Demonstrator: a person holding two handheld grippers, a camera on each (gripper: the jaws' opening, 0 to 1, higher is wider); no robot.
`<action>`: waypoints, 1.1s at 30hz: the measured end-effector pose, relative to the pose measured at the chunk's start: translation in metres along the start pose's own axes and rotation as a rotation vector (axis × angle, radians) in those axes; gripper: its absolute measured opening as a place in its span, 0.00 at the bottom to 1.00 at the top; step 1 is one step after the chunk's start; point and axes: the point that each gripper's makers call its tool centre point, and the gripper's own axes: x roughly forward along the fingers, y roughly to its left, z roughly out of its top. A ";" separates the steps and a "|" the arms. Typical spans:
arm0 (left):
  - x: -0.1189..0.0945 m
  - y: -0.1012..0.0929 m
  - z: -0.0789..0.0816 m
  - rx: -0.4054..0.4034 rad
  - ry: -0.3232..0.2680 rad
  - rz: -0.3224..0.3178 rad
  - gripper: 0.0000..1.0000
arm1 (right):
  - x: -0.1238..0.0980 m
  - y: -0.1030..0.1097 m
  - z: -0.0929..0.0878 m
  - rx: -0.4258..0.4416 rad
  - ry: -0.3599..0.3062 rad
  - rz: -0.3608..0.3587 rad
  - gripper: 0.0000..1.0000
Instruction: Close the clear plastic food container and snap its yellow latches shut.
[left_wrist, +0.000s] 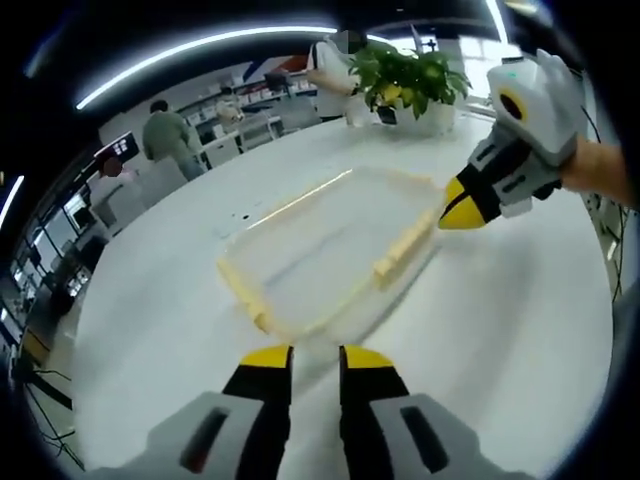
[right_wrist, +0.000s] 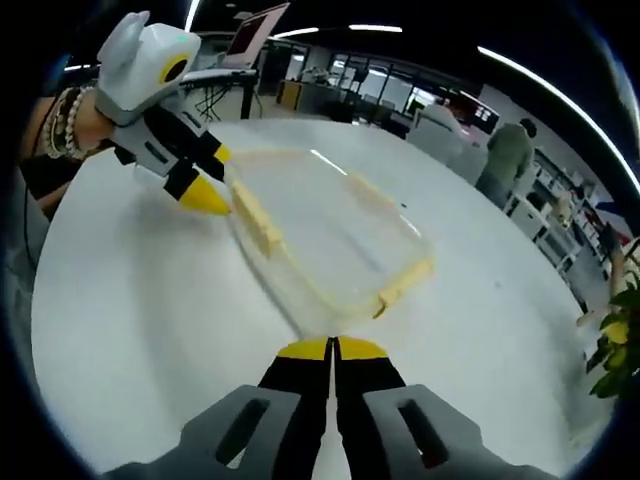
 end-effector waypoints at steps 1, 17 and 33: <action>-0.001 0.000 0.000 -0.003 0.000 0.001 0.10 | 0.000 0.000 0.001 0.000 -0.003 -0.003 0.00; -0.003 0.009 0.002 0.001 -0.018 0.038 0.00 | 0.002 0.006 0.004 -0.002 -0.004 0.007 0.00; -0.028 0.018 0.002 -0.063 -0.047 0.085 0.01 | -0.016 0.001 0.007 0.030 -0.019 -0.018 0.00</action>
